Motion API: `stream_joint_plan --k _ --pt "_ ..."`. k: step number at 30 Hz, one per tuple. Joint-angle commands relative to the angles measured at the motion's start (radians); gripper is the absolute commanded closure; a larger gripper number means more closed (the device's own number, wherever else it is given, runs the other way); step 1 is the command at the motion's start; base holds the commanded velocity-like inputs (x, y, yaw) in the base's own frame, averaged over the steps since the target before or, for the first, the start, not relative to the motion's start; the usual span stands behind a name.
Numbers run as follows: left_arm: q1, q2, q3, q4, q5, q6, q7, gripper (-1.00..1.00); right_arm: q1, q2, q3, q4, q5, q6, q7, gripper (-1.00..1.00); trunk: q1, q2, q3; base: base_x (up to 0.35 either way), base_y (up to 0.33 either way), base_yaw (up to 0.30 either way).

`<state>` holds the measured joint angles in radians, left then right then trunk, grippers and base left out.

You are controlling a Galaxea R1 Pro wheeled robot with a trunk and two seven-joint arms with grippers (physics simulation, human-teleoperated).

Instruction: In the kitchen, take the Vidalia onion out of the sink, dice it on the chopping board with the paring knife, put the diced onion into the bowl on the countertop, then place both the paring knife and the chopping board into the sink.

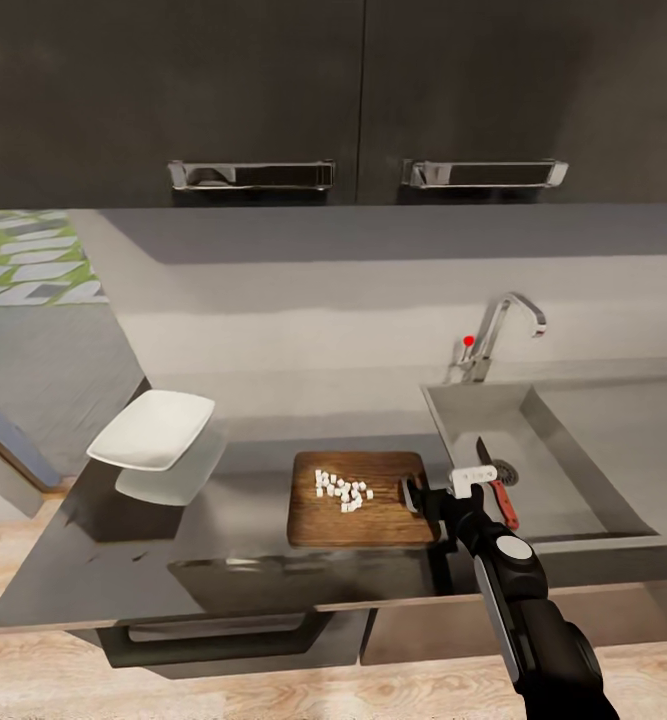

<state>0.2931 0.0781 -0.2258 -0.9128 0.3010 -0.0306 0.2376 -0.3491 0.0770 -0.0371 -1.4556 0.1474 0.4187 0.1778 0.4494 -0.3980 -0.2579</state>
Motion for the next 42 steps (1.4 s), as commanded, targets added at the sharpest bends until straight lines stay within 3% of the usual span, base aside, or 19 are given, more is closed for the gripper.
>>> stream_joint_plan --k 1,42 --pt "-0.001 0.002 -0.006 -0.001 0.010 -0.003 0.008 -1.00 -0.001 0.001 -0.003 -0.002 0.011 0.005 0.009 -1.00 0.001 -0.002 -0.003 0.000 -0.017 0.000" --pt "0.000 0.000 -0.006 0.003 0.010 -0.003 0.008 -1.00 -0.001 0.001 -0.003 -0.002 0.011 0.005 0.009 -1.00 0.001 -0.002 -0.069 0.019 -0.018 0.000"
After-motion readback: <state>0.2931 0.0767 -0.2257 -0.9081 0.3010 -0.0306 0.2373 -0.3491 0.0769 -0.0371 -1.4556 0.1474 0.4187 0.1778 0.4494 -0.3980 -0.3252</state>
